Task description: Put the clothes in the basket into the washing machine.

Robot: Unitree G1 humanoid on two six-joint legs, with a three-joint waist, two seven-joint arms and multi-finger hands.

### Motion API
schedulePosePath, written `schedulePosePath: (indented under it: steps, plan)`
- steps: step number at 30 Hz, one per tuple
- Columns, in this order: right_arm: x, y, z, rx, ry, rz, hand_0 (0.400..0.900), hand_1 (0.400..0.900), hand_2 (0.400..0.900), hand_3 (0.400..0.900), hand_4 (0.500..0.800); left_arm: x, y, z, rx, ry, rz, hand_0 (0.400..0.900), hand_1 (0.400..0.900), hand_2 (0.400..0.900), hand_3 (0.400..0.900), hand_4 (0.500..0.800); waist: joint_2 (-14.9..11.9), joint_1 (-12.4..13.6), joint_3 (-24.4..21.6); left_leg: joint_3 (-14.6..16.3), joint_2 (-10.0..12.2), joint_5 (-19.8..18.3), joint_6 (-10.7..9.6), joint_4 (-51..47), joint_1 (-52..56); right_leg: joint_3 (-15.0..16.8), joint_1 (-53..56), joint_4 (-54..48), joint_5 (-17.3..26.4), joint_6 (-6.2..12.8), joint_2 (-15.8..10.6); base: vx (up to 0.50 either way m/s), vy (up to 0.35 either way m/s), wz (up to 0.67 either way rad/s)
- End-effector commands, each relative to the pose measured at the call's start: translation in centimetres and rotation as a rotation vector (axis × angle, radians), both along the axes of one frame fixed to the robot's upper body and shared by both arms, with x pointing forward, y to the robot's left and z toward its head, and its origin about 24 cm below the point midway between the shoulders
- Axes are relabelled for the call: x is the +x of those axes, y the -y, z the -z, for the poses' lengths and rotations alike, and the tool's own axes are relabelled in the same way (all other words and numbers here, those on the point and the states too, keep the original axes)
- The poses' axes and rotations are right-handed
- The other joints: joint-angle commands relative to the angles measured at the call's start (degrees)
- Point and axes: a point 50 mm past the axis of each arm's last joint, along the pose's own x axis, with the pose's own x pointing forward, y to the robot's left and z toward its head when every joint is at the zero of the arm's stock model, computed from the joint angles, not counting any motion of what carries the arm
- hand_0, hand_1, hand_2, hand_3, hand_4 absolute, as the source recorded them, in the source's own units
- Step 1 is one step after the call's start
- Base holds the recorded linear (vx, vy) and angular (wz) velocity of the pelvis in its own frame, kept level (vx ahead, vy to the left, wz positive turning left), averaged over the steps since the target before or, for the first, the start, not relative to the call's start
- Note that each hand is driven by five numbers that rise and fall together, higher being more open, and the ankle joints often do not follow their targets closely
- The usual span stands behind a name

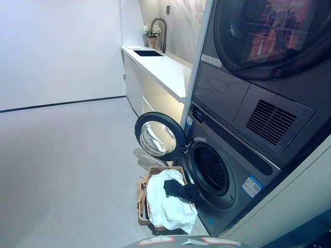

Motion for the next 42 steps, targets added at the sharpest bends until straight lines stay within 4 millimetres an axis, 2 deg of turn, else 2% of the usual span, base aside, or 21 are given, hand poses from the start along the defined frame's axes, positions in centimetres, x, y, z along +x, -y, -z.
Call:
schedulePosePath:
  steps: [1, 20, 24, 29, 32, 34, 35, 37, 39, 40, 42]
  plan:
    - [4.6, 2.4, -0.7, -0.074, 0.1, -0.085, 0.9, 0.9, 0.9, 0.9, 0.8, 2.9, 2.3, 0.2, -0.049, 0.071, 0.048, 0.9, 0.9, 0.9, 0.9, 0.8, 5.4, 0.8, 6.4, -0.5, -1.9, -9.3, 0.3, 0.5, 2.6, -0.9, 2.2, -0.1, -4.6, 3.28, 2.2, 0.0, 0.0, 0.0]
    - [5.0, 2.6, -0.8, -0.08, 0.116, -0.085, 0.9, 0.9, 0.9, 0.9, 0.8, 3.2, 2.0, 0.1, -0.037, 0.087, 0.023, 0.9, 0.9, 0.9, 0.9, 0.8, 5.6, 0.6, 7.6, -0.8, -1.8, -9.1, 0.4, 0.5, 2.2, -0.8, 1.5, 0.3, -4.8, 3.0, 2.4, 0.0, 0.0, 0.0]
    - [5.6, 2.8, -0.9, -0.087, 0.139, -0.075, 0.9, 0.9, 0.9, 0.9, 0.8, 3.6, 1.8, 0.0, -0.03, 0.102, 0.013, 0.9, 0.9, 0.9, 0.9, 0.8, 6.1, 0.4, 8.7, -0.5, -1.6, -8.7, 0.5, 0.5, 1.5, -0.5, -0.9, 3.1, -5.7, 2.59, 2.7, 0.0, -0.039, -0.01]
    - [6.6, 3.4, -1.2, -0.104, 0.169, -0.07, 0.9, 0.9, 0.9, 0.9, 0.8, 4.6, 1.6, -0.2, -0.024, 0.134, 0.009, 0.9, 0.9, 0.9, 0.9, 0.8, 7.1, 0.0, 10.6, 0.2, -1.2, -7.6, 1.0, 0.5, 0.0, 0.0, -7.1, 12.2, -9.0, 1.61, 3.4, 0.0, -0.066, -0.03]
    - [7.0, 3.8, -1.4, -0.116, 0.181, -0.07, 0.9, 0.9, 0.9, 0.9, 0.8, 4.9, 1.6, -0.3, -0.03, 0.157, -0.021, 0.9, 0.9, 0.9, 0.9, 0.8, 7.1, -0.3, 11.5, 0.4, -1.4, -9.1, 1.1, 5.3, -2.4, 0.6, -9.1, 15.3, -10.6, 1.06, 3.2, 0.03, -0.104, 0.01]
    - [7.6, 4.3, -1.7, -0.13, 0.21, -0.063, 0.9, 0.9, 0.9, 0.9, 0.8, 5.8, 1.7, -0.4, -0.044, 0.21, -0.079, 0.9, 0.9, 0.9, 0.9, 0.8, 6.9, -0.4, 12.8, 0.4, -1.7, -10.8, 0.7, 12.7, -6.1, 0.9, -9.8, 16.5, -11.4, 0.42, 2.8, 0.01, -0.14, 0.12]
    - [7.9, 4.6, -1.8, -0.14, 0.226, -0.063, 0.9, 0.9, 0.9, 0.9, 0.8, 6.4, 1.9, -0.5, -0.059, 0.24, -0.103, 0.9, 0.9, 0.9, 0.9, 0.8, 6.7, -0.5, 14.1, 0.4, -1.5, -11.1, -0.1, 20.9, -10.4, 0.8, -10.0, 16.9, -11.8, -0.11, 2.4, 0.0, -0.183, 0.22]
    - [8.1, 5.3, -2.1, -0.16, 0.245, -0.066, 0.9, 0.9, 0.9, 0.9, 0.8, 7.5, 2.1, -0.8, -0.082, 0.293, -0.136, 0.9, 0.9, 0.9, 0.9, 0.8, 6.1, -0.1, 16.6, -0.8, -0.6, -8.1, -1.8, 32.8, -16.8, 0.3, -9.7, 17.7, -12.3, -1.24, 1.9, 0.02, -0.242, 0.32]
    - [8.5, 5.6, -2.4, -0.176, 0.263, -0.077, 0.9, 0.9, 0.9, 0.9, 0.8, 8.4, 2.1, -1.1, -0.089, 0.337, -0.153, 0.9, 0.9, 0.9, 0.9, 0.8, 5.6, 0.1, 18.9, -2.1, 0.0, -6.2, -2.2, 40.2, -22.0, -0.3, -10.0, 18.7, -13.0, -2.36, 1.9, 0.05, -0.21, 0.33]
    - [8.8, 5.7, -2.5, -0.184, 0.272, -0.086, 0.9, 0.9, 0.9, 0.9, 0.8, 8.7, 2.2, -1.2, -0.093, 0.352, -0.16, 0.9, 0.9, 0.9, 0.9, 0.8, 5.6, 0.0, 19.7, -2.6, 0.1, -6.5, -1.8, 42.1, -24.8, -0.7, -10.4, 19.1, -13.4, -2.65, 1.7, 0.12, -0.116, 0.28]
    - [9.5, 6.2, -2.8, -0.209, 0.295, -0.099, 0.9, 0.9, 0.9, 0.9, 0.8, 9.2, 2.2, -1.4, -0.096, 0.393, -0.182, 0.9, 0.9, 0.9, 0.9, 0.8, 6.2, -0.3, 20.3, -2.2, -0.6, -7.0, -1.1, 37.3, -28.0, -0.7, -10.5, 18.4, -14.0, -2.49, 1.5, 0.18, -0.011, 0.16]
